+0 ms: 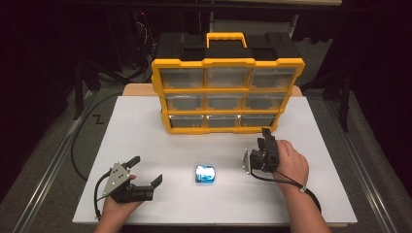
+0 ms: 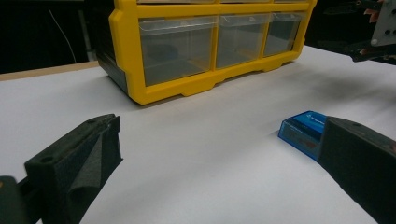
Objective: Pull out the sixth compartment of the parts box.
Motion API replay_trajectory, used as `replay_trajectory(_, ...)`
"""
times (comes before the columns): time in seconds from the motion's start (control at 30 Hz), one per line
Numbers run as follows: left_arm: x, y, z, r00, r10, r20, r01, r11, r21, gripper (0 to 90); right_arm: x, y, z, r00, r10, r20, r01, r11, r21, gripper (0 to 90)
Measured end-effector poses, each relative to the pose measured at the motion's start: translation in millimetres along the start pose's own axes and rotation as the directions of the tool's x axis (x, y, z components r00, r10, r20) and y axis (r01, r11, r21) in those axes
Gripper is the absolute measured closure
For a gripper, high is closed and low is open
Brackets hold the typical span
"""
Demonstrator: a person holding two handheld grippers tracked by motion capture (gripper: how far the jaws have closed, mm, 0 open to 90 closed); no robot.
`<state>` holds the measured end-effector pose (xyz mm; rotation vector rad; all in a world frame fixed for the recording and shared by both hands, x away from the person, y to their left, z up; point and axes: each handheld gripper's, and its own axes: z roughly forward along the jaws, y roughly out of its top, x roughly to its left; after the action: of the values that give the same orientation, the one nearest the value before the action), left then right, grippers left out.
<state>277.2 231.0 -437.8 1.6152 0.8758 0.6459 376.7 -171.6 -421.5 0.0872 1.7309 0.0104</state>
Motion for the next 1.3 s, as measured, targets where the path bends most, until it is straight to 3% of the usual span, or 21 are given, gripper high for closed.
replay_trajectory(0.53,-0.6,-0.5,2.0,1.0000,0.004,0.005,-0.004,1.0000,0.002,0.3,-34.3,6.1,8.5,0.9976,0.034,0.061,-0.033,0.999,-0.014,51.6)
replay_trajectory(0.63,-1.5,-0.7,2.2,0.9999,0.010,0.007,-0.010,1.0000,0.003,0.3,-38.8,6.6,8.8,0.9977,0.041,0.054,-0.041,0.999,-0.005,52.2)
replay_trajectory(0.67,-1.7,-0.7,2.3,0.9999,0.010,0.009,-0.010,1.0000,0.003,0.3,-43.8,7.4,9.3,0.9972,0.024,0.072,-0.023,1.000,-0.010,52.3)
replay_trajectory(0.77,-1.7,-0.5,2.4,0.9999,0.007,0.010,-0.007,1.0000,0.000,0.3,-46.9,7.8,10.0,0.9971,0.043,0.063,-0.043,0.999,-0.006,52.4)
replay_trajectory(0.8,-1.6,-0.5,2.3,0.9999,0.007,0.010,-0.007,1.0000,0.000,0.3,-51.7,8.7,10.8,0.9959,0.026,0.086,-0.024,1.000,-0.019,52.8)
replay_trajectory(0.93,-1.3,-0.2,1.8,0.9999,0.006,0.011,-0.006,1.0000,0.001,0.3,-56.2,9.5,11.2,0.9957,0.025,0.089,-0.024,1.000,-0.013,53.6)
replay_trajectory(1.03,-1.3,-0.2,1.8,0.9999,0.006,0.012,-0.006,1.0000,0.001,0.3,-59.6,9.9,13.0,0.9947,0.047,0.091,-0.047,0.999,-0.010,54.2)
replay_trajectory(1.07,-1.4,-0.2,1.8,0.9999,0.006,0.013,-0.006,1.0000,0.001,0.2,-62.7,10.3,13.0,0.9945,0.018,0.103,-0.017,1.000,-0.012,54.6)
replay_trajectory(1.2,-1.5,-0.2,1.9,0.9999,0.005,0.014,-0.005,1.0000,-0.002,0.3,-67.4,10.4,14.8,0.9921,0.060,0.110,-0.059,0.998,-0.011,56.3)
replay_trajectory(1.3,-1.7,-0.3,2.1,0.9999,0.005,0.015,-0.005,1.0000,-0.002,0.3,-75.5,10.9,15.8,0.9920,0.023,0.124,-0.023,1.000,-0.008,58.0)
